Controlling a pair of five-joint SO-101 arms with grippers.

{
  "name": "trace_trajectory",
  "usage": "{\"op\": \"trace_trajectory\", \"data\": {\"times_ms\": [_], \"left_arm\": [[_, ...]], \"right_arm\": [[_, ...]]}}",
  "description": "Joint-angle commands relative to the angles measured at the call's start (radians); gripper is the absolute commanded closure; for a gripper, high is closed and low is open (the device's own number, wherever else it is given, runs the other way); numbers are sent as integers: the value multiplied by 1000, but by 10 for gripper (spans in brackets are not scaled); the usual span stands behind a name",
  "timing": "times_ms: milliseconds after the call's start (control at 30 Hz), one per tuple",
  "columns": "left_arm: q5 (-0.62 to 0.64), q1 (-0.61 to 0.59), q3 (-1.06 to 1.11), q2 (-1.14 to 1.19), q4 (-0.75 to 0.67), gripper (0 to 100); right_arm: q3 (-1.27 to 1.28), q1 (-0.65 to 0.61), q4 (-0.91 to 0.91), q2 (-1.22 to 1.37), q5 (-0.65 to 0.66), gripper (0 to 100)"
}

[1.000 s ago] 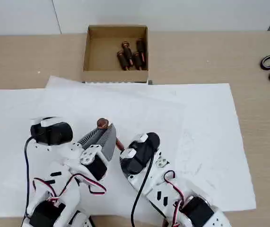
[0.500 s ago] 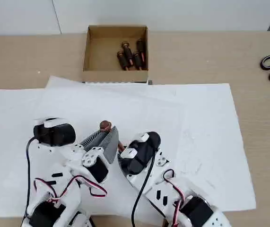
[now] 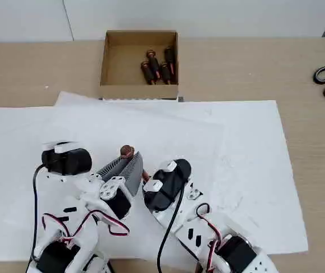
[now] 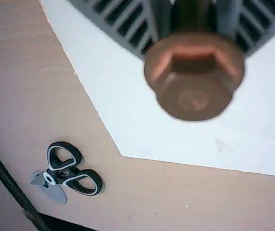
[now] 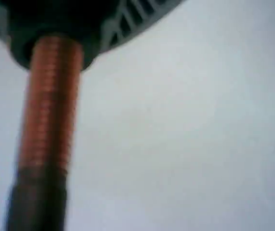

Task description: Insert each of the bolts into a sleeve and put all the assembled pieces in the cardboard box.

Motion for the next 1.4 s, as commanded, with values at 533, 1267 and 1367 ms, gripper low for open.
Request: {"op": "trace_trajectory", "data": {"times_ms": [533, 1267, 1367], "left_arm": [[-55, 46, 67, -8, 44, 995], [-222, 112, 65, -5, 215, 775], [-222, 110, 64, -5, 215, 722]], "right_arm": [[-103, -1, -39, -15, 11, 996], [-104, 1, -39, -15, 11, 996], [-103, 1, -39, -15, 11, 996]]}}
